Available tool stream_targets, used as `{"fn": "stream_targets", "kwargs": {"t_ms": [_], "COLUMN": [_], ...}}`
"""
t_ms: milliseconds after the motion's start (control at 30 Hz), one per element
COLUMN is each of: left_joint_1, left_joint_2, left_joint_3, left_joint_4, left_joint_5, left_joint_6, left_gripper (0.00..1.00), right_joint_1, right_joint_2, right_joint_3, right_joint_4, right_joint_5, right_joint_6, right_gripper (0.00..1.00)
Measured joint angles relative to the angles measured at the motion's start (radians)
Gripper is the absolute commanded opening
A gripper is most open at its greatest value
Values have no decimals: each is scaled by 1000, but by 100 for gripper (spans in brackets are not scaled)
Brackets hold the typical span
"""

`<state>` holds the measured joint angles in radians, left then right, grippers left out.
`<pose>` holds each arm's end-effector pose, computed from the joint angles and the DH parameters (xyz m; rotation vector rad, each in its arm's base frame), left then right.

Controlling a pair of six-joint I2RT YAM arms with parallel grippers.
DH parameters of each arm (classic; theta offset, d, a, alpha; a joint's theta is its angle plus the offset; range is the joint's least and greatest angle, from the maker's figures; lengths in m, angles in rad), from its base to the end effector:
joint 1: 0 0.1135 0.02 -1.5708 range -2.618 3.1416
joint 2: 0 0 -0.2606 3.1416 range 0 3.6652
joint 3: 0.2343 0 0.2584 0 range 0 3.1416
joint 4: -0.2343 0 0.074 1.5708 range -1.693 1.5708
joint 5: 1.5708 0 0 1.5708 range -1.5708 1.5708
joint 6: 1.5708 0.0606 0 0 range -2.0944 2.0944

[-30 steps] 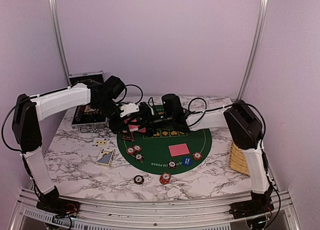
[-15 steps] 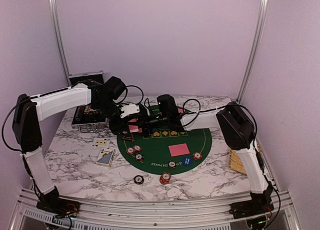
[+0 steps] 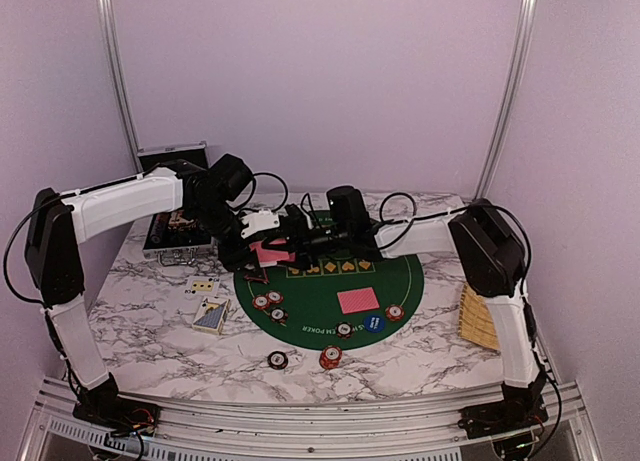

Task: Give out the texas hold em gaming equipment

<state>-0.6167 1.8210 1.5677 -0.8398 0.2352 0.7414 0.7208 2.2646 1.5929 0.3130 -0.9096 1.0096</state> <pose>0.3214 -0.2452 0.2430 1.7163 2.0056 -0.2711 0.3627 0.3823 0.1654 -0.4287 2.3249 1.8912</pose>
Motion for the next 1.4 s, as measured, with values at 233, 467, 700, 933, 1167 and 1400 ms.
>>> {"fn": "stream_targets", "kwargs": {"t_ms": [233, 467, 700, 933, 1167, 1400], "left_joint_1": [-1, -1, -1, -1, 0, 8], "left_joint_2": [0, 0, 0, 11, 13, 13], "left_joint_3": [0, 0, 0, 0, 0, 0], "left_joint_4": [0, 1, 0, 1, 1, 5], "left_joint_5": [-1, -2, -13, -27, -35, -35], "left_joint_6": [3, 2, 3, 3, 3, 3], "left_gripper": [0, 0, 0, 0, 0, 0], "right_joint_1": [-3, -10, -13, -17, -31, -66], "right_joint_2": [-48, -90, -90, -100, -121, -145], "right_joint_3": [-60, -115, -117, -117, -117, -119], "right_joint_4": [-6, 11, 43, 42, 6, -46], "right_joint_5": [3, 2, -6, -9, -11, -21], "right_joint_6": [0, 22, 40, 39, 25, -8], "right_gripper": [66, 51, 28, 7, 0, 0]}}
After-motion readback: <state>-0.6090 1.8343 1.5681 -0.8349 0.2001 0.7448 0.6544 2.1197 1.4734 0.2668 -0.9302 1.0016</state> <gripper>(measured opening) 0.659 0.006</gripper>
